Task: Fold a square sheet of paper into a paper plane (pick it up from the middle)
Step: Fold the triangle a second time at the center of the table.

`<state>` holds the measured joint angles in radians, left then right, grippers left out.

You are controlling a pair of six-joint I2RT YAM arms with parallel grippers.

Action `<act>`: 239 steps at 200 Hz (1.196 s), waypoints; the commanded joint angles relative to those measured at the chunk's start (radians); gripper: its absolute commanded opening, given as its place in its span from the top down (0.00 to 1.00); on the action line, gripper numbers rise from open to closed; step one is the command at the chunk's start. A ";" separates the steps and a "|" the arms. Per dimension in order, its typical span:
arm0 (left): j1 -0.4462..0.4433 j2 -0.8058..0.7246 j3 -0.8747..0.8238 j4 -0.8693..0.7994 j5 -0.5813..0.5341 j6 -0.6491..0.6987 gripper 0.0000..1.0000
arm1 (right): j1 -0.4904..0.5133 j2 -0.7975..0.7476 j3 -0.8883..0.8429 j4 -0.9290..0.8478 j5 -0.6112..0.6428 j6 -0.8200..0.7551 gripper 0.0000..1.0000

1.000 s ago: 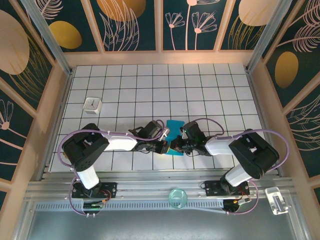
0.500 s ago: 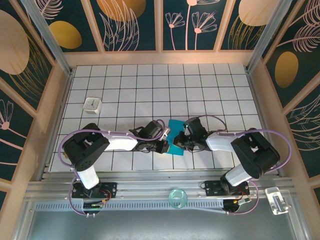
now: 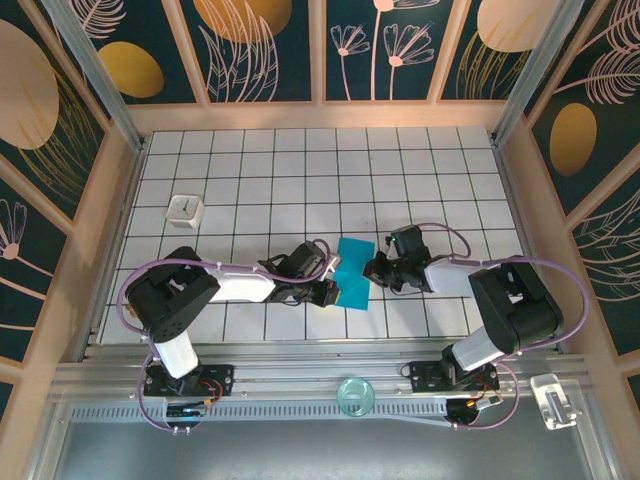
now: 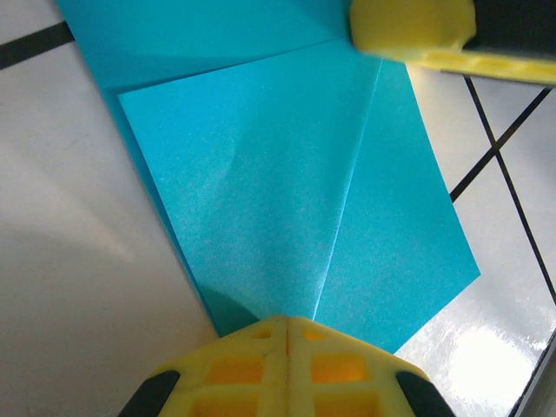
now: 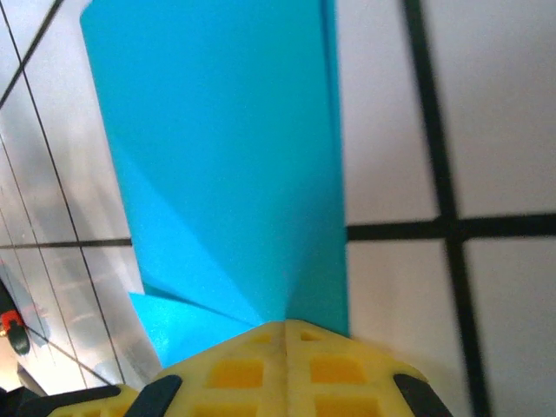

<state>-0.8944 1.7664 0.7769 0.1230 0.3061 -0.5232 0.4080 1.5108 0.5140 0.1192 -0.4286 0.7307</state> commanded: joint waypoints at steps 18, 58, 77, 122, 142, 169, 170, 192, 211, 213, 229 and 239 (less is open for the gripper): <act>0.004 0.088 -0.068 -0.275 -0.128 0.010 1.00 | -0.089 -0.091 0.017 -0.064 0.078 -0.109 1.00; 0.004 0.083 -0.060 -0.270 -0.131 -0.015 1.00 | 0.014 -0.174 -0.011 0.002 0.013 -0.054 1.00; 0.005 0.082 -0.059 -0.269 -0.130 -0.020 1.00 | 0.086 -0.137 -0.031 0.070 0.006 -0.004 1.00; 0.005 0.062 -0.026 -0.287 -0.128 -0.027 1.00 | 0.115 -0.005 -0.041 0.157 0.004 -0.004 1.00; 0.006 0.009 0.022 -0.307 -0.132 -0.039 0.93 | 0.095 0.026 -0.060 0.163 -0.008 -0.027 1.00; 0.005 -0.103 0.079 -0.234 -0.106 -0.091 0.71 | 0.094 0.046 -0.094 0.169 -0.007 -0.036 1.00; 0.005 -0.107 0.079 -0.226 -0.103 -0.095 0.71 | 0.094 0.046 -0.096 0.169 -0.007 -0.037 1.00; 0.005 -0.130 0.068 -0.049 0.004 -0.169 0.67 | 0.093 0.044 -0.112 0.168 -0.002 -0.045 1.00; 0.005 -0.060 0.114 -0.038 0.070 -0.183 0.86 | 0.088 0.040 -0.118 0.168 -0.002 -0.045 1.00; 0.005 -0.044 0.120 -0.042 0.074 -0.181 0.88 | 0.088 0.040 -0.118 0.169 -0.002 -0.046 1.00; 0.006 0.026 0.150 -0.045 0.114 -0.182 0.99 | 0.086 0.038 -0.117 0.165 -0.002 -0.050 1.00; 0.005 0.046 0.152 -0.039 0.125 -0.187 1.00 | 0.084 0.037 -0.115 0.162 -0.002 -0.051 1.00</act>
<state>-0.8921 1.7443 0.9077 0.0662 0.3511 -0.6777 0.5026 1.5280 0.4290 0.3443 -0.4652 0.7113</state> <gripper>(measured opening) 0.063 0.042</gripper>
